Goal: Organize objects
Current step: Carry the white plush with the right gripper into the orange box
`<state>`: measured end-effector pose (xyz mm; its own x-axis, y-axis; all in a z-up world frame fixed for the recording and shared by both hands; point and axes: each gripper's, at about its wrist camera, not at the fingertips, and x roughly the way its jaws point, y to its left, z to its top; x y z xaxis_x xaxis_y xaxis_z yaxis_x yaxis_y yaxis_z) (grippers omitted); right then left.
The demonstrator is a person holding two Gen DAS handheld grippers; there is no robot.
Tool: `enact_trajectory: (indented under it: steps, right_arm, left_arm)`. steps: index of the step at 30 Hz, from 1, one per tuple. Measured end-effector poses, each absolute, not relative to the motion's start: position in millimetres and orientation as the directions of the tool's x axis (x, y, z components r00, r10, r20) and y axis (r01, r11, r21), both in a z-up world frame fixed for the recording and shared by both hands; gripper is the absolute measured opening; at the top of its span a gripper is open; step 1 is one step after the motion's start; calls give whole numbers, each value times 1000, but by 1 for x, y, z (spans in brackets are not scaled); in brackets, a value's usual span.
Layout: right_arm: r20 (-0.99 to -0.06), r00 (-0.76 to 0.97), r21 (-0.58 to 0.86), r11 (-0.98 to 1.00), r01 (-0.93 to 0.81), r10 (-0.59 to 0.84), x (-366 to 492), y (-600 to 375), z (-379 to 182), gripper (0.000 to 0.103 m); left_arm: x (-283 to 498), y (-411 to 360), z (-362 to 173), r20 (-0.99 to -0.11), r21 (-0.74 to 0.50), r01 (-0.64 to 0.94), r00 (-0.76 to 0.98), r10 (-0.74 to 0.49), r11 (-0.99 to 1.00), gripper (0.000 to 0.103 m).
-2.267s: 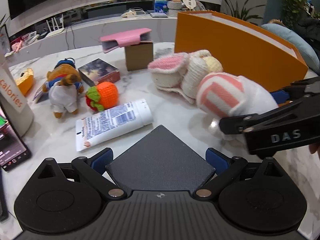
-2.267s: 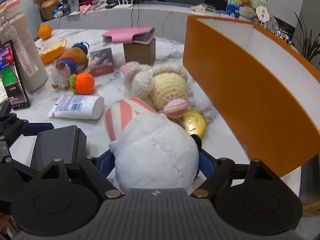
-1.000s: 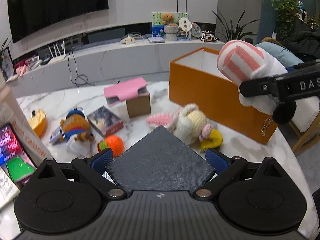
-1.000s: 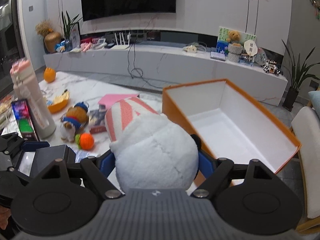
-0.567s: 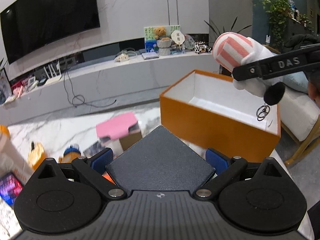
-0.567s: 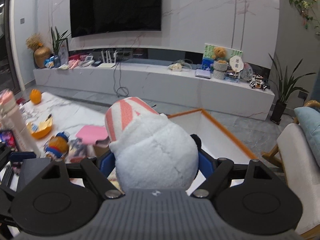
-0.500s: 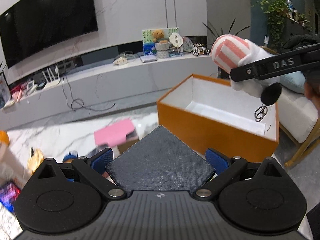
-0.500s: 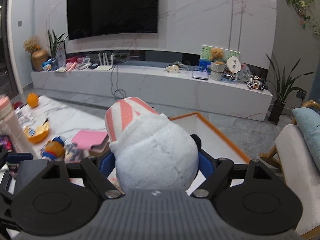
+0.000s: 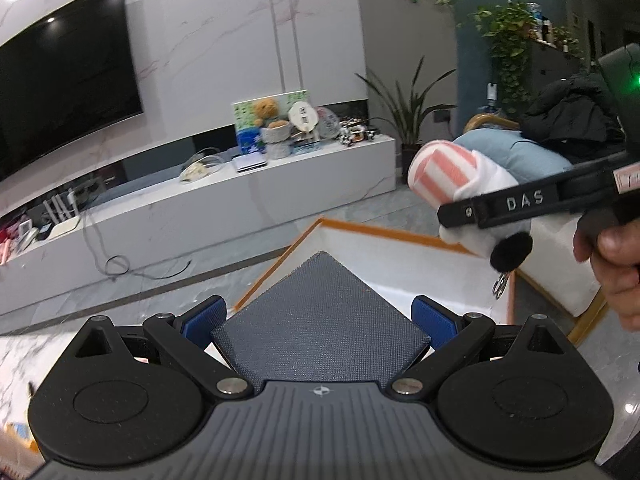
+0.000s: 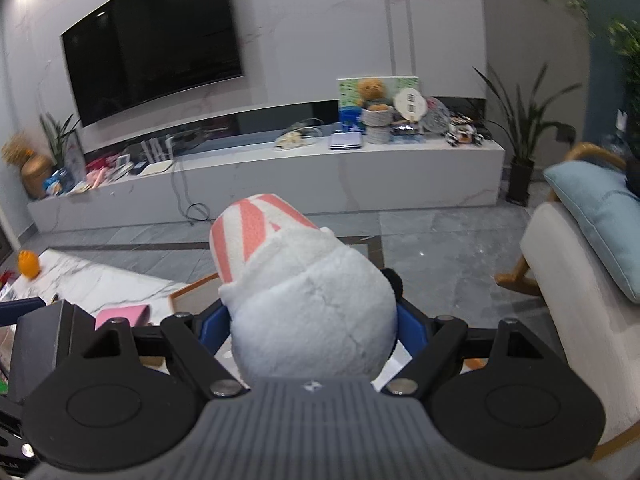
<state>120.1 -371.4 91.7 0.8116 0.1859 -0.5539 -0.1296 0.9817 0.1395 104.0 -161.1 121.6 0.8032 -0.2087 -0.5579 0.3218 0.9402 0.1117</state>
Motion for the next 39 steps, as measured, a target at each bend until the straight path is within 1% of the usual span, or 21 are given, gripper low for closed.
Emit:
enact_trajectory:
  steps: [5, 8, 11, 14, 17, 21, 25, 29, 39]
  right_arm:
    - [-585, 788, 136, 981, -139, 192, 132, -393, 89, 83]
    - [-600, 769, 176, 974, -141, 220, 143, -408, 83, 83]
    - [-617, 752, 198, 971, -135, 231, 155, -419, 76, 83]
    - [-628, 745, 214, 970, -114, 227, 167, -423, 69, 83]
    - [-619, 746, 254, 961, -108, 247, 174, -427, 69, 83]
    - [-610, 733, 316, 941, -121, 300, 182, -427, 68, 83]
    - [-666, 685, 282, 950, -136, 295, 191, -417, 58, 83]
    - [-736, 622, 226, 964, -143, 265, 203, -407, 39, 83]
    - [-797, 565, 168, 977, -133, 214, 215, -405, 16, 83]
  left_arm:
    - [118, -187, 114, -564, 75, 364, 783, -261, 928, 103]
    - [125, -202, 106, -576, 39, 387, 762, -295, 921, 103]
    - [131, -213, 98, -574, 29, 406, 755, -317, 914, 103]
    - [139, -223, 88, -581, 50, 413, 753, -310, 909, 103]
    - [146, -225, 80, -583, 23, 422, 742, -331, 906, 103]
    - [157, -233, 65, -624, 31, 430, 714, -319, 902, 103]
    - [164, -239, 48, -670, 59, 443, 682, -293, 895, 103]
    - [168, -244, 38, -695, 69, 455, 660, -284, 888, 103]
    - [174, -256, 22, -733, 88, 476, 626, -267, 875, 103]
